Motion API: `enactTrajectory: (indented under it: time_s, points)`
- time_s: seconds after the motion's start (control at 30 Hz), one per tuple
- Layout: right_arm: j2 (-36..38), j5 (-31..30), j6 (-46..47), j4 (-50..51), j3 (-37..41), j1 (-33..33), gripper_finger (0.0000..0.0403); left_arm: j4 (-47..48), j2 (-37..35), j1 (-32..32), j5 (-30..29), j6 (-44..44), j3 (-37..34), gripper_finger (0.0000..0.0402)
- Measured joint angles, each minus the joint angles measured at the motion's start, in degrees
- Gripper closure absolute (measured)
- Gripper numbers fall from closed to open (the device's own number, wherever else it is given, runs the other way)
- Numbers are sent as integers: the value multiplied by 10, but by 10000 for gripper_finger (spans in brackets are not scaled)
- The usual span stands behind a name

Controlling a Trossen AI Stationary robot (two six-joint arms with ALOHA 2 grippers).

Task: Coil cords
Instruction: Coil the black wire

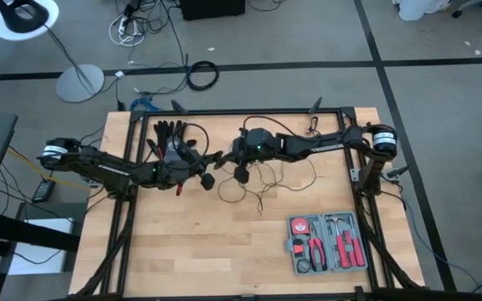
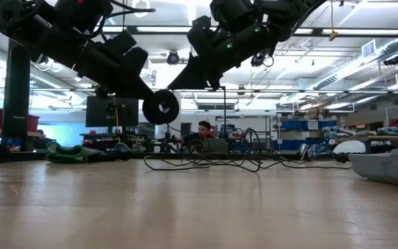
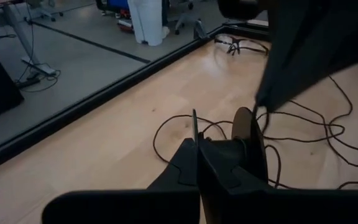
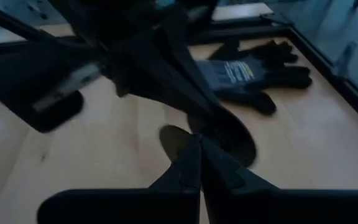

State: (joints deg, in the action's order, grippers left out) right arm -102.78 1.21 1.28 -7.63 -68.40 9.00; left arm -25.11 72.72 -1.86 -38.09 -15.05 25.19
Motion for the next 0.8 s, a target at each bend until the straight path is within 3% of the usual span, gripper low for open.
enactTrajectory:
  time_s: [0.3,0.6,0.8]
  points:
    - [9,-19,0,115,0,22,392,-10,-8,0,25,-2,0,402]
    - [9,-16,3,182,0,19,365,-15,-39,0,-14,-2,0,401]
    - [10,-16,3,255,0,19,370,38,-72,0,-25,-7,0,401]
